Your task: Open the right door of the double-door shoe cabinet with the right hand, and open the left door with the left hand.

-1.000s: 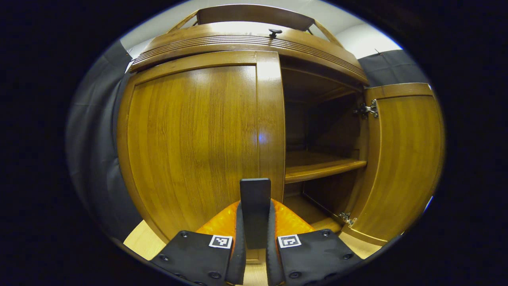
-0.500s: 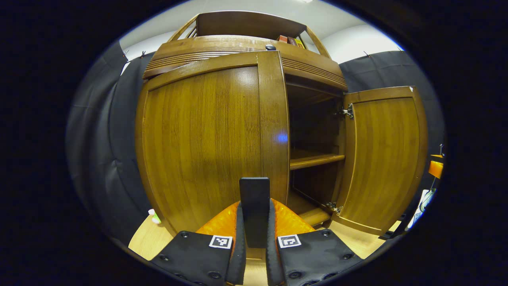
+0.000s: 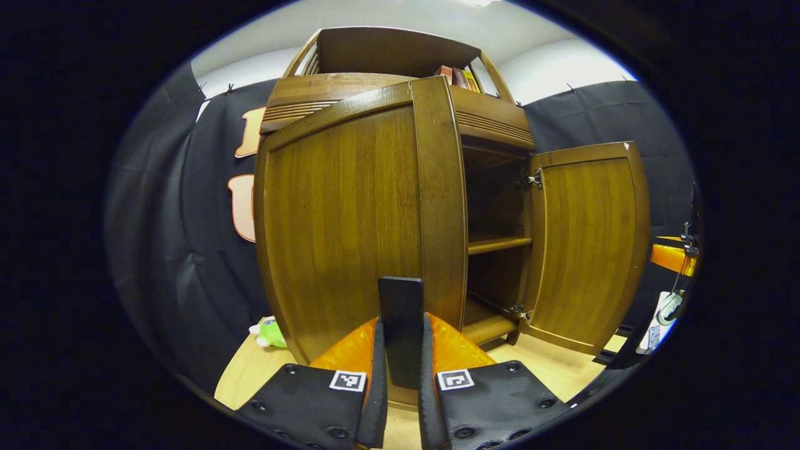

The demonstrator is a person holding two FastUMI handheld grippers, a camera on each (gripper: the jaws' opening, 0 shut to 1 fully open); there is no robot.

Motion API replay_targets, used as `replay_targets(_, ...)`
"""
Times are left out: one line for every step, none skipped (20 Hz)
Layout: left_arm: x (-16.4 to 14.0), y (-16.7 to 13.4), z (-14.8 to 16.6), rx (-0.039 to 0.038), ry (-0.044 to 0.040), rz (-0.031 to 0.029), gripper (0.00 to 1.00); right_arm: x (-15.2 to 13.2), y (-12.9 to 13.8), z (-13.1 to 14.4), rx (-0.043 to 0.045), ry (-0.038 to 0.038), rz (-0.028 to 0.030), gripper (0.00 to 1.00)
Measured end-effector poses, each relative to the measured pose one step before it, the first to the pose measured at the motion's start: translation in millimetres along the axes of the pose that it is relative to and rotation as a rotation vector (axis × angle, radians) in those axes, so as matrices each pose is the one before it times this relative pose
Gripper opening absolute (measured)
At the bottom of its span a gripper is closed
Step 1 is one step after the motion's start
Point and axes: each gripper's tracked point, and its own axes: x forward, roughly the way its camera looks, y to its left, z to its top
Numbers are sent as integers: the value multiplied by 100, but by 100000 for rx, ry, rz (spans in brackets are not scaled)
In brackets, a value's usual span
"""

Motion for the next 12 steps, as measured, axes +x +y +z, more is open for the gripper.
replay_targets(-554,374,42,-329,305,66,28,40,172,75,-63,-20,222,91)
replay_targets(-432,262,-90,-519,186,161,28,17,170,240,4,-311,370,91)
replay_targets(-501,382,-1,-106,-133,375,28,-13,156,180,-51,-488,415,91)
replay_targets(-372,304,12,144,-139,749,28,31,66,140,-44,-366,167,91)
replay_targets(-508,376,-27,605,-258,1140,29,103,176,-29,-113,-161,271,91)
replay_targets(-487,415,-127,928,43,1213,28,129,246,-122,-138,113,416,91)
replay_targets(-574,441,-18,1123,42,1066,27,-41,173,-108,-218,148,587,91)
replay_targets(-467,363,54,1378,-83,736,27,105,266,-188,-222,319,729,91)
replay_targets(-509,580,-55,561,53,618,26,-29,314,-256,-116,409,769,91)
replay_targets(-322,368,135,-549,-16,616,26,142,327,-231,-36,362,773,91)
replay_targets(-283,506,102,-775,-56,1041,28,40,260,-75,80,304,765,91)
replay_targets(-526,399,-88,-1036,151,1262,25,116,321,-83,40,217,752,91)
